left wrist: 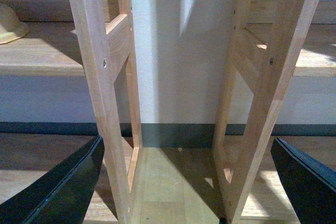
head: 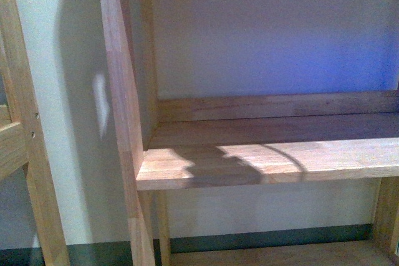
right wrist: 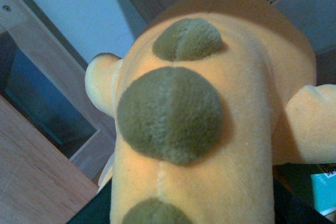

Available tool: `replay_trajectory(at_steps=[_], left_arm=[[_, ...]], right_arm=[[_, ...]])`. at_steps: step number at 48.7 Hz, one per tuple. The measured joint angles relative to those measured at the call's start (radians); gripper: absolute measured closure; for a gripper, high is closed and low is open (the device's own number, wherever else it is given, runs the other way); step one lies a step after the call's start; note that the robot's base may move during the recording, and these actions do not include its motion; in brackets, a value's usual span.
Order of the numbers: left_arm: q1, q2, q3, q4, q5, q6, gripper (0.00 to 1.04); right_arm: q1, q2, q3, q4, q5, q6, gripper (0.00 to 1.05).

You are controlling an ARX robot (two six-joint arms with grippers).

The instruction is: Put away toys

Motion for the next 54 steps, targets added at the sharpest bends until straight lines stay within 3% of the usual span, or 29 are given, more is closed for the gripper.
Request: replay_trajectory(at_steps=[13, 37, 54], left_arm=[[0.0, 0.0, 0.0, 0.0, 0.0, 0.0, 0.06], [0.0, 0.0, 0.0, 0.0, 0.0, 0.0, 0.06], [0.0, 0.0, 0.0, 0.0, 0.0, 0.0, 0.06]], right_arm=[[0.0, -0.061, -0.073, 0.052, 0.108, -0.066, 0.05], [0.005, -0.38, -0.467, 0.294, 0.257, -0.14, 0.06], [0.027, -0.694, -0.882, 0.463, 0.243, -0.256, 0.06]])
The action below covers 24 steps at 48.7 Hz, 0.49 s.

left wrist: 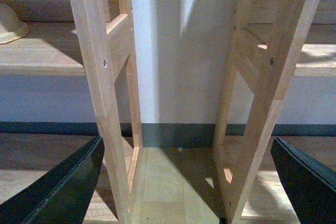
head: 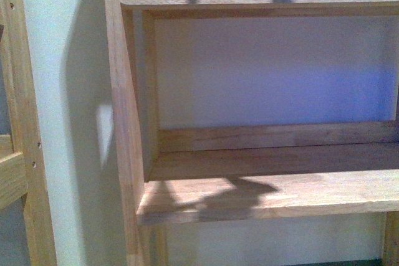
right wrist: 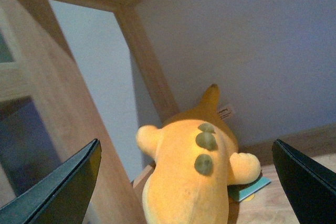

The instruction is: Put away toys

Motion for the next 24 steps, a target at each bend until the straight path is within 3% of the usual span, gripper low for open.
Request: replay_trajectory(at_steps=[10, 24], left_arm=[[0.0, 0.0, 0.0, 0.0, 0.0, 0.0, 0.06], [0.0, 0.0, 0.0, 0.0, 0.0, 0.0, 0.06]], right_arm=[[-0.013, -0.233, -0.305, 0.048, -0.047, -0.035, 0.06], [-0.097, -0.543, -0.703, 0.081, -0.111, -0.056, 0.06]])
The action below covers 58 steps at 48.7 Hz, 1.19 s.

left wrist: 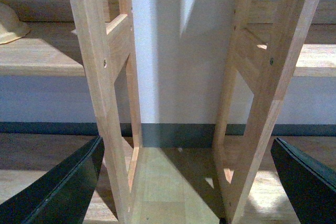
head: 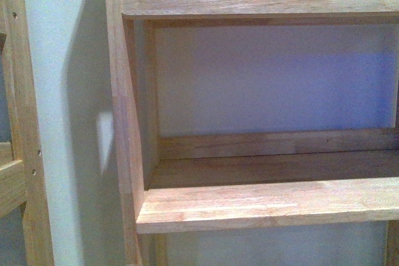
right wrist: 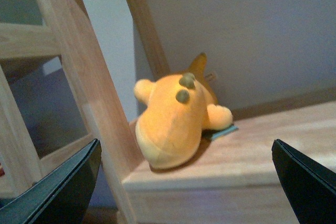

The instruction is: Put away toys

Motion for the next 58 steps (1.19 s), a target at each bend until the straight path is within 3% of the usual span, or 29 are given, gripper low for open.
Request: replay_trajectory(at_steps=[22, 30, 40, 52, 55, 58], left_arm=[[0.0, 0.0, 0.0, 0.0, 0.0, 0.0, 0.06], [0.0, 0.0, 0.0, 0.0, 0.0, 0.0, 0.06], [0.0, 0.0, 0.0, 0.0, 0.0, 0.0, 0.06], [0.0, 0.0, 0.0, 0.0, 0.0, 0.0, 0.06], [0.0, 0.0, 0.0, 0.0, 0.0, 0.0, 0.06], [0.0, 0.0, 0.0, 0.0, 0.0, 0.0, 0.06]], right_arm=[[-0.199, -0.494, -0.481, -0.124, -0.064, -0.004, 0.06], [-0.165, -0.574, -0.609, -0.051, -0.026, -0.032, 0.06], [-0.08, -0.697, -0.84, -0.04, 0.092, -0.09, 0.06], [-0.06, -0.768, -0.959, -0.023, 0.139, -0.212, 0.07], [-0.031, -0.774, -0.946, -0.175, 0.235, -0.259, 0.18], [-0.037, -0.8, -0.972, -0.251, 0.24, -0.289, 0.29]])
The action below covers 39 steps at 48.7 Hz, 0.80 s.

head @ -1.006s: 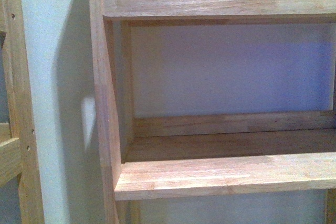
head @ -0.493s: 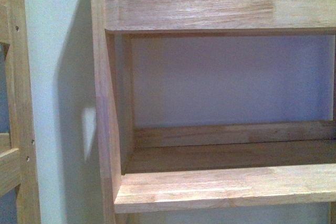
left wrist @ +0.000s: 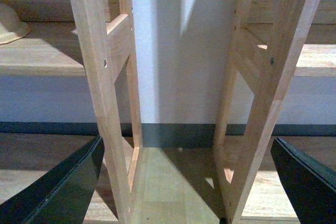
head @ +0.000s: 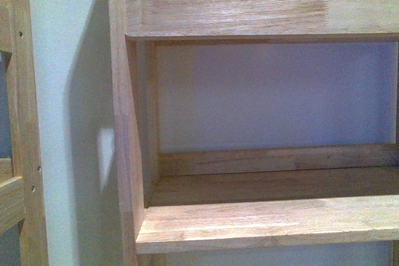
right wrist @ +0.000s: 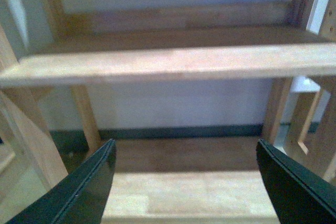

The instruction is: Put away toys

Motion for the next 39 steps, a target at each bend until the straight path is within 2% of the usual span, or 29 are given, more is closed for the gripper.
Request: replay_trajectory(at_steps=[4, 9, 13, 18, 23, 39], left_arm=[[0.0, 0.0, 0.0, 0.0, 0.0, 0.0, 0.06], [0.0, 0.0, 0.0, 0.0, 0.0, 0.0, 0.06], [0.0, 0.0, 0.0, 0.0, 0.0, 0.0, 0.06], [0.0, 0.0, 0.0, 0.0, 0.0, 0.0, 0.06], [0.0, 0.0, 0.0, 0.0, 0.0, 0.0, 0.06], [0.0, 0.0, 0.0, 0.0, 0.0, 0.0, 0.06]], right_arm=[[-0.025, -0.026, -0.013, -0.019, -0.03, -0.012, 0.4], [-0.09, -0.051, -0.013, -0.031, -0.091, -0.023, 0.62], [-0.116, -0.056, -0.013, -0.037, -0.116, -0.029, 0.73], [-0.23, -0.069, -0.013, -0.05, -0.251, -0.032, 0.88], [-0.273, -0.071, -0.013, -0.051, -0.264, -0.033, 1.02], [-0.28, -0.071, -0.013, -0.051, -0.271, -0.036, 1.01]])
